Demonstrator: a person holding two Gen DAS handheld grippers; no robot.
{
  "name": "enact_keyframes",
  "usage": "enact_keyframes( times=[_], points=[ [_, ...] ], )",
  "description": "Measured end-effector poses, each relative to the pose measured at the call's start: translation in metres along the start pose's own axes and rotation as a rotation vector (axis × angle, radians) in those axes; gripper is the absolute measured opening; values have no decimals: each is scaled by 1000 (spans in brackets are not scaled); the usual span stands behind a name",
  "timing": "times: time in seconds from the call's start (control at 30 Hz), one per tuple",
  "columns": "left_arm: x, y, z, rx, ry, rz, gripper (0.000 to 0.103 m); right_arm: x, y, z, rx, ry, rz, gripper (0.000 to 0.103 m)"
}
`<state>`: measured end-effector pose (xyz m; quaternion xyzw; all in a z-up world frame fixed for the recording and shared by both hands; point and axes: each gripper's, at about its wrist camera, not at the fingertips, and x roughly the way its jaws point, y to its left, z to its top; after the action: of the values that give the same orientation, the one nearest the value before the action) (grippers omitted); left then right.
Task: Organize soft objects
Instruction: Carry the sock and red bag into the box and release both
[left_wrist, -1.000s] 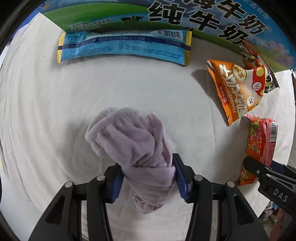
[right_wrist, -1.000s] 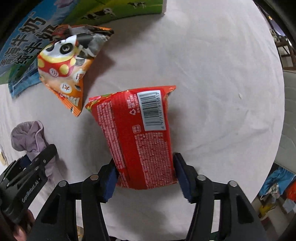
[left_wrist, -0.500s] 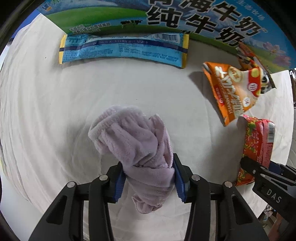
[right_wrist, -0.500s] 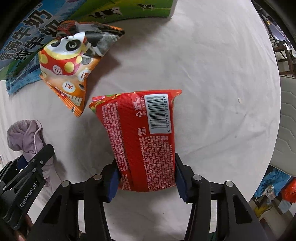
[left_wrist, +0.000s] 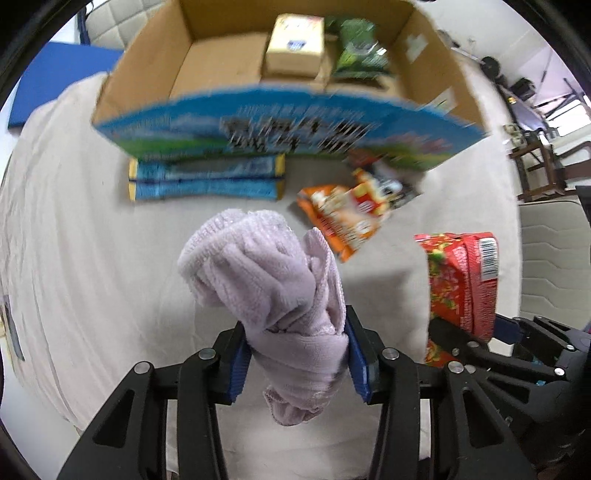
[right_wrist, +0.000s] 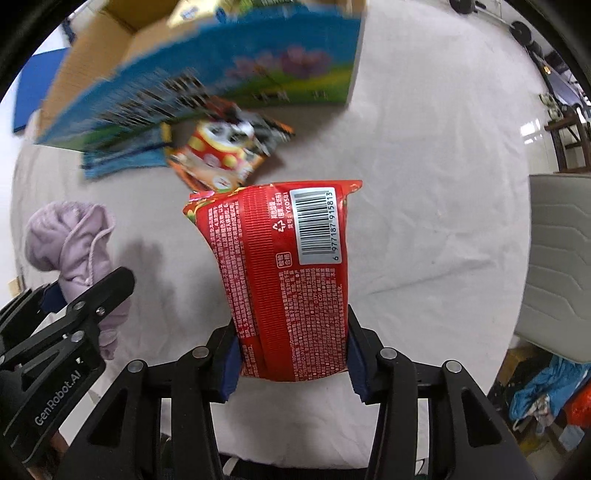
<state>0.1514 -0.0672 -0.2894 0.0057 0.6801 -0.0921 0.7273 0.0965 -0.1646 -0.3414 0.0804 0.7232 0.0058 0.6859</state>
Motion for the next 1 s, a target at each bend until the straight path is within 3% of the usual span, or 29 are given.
enact_keyframes(
  times=[0.2,0.47,0.7,1.0],
  points=[
    [-55,-10,6,33,-85,-37,42,-58,4,-9,-30,-88,55,49],
    [-99,-15,39,42,-177,-73,42,-130,-7,10,-29,-181,123,49],
    [-120,-1,102,54,-268,-21,42,-173,0,56,-31,-256,156,49],
    [-97,38,191,1,-247,25,42,-159,15,136,-8,-259,94,49]
  ],
)
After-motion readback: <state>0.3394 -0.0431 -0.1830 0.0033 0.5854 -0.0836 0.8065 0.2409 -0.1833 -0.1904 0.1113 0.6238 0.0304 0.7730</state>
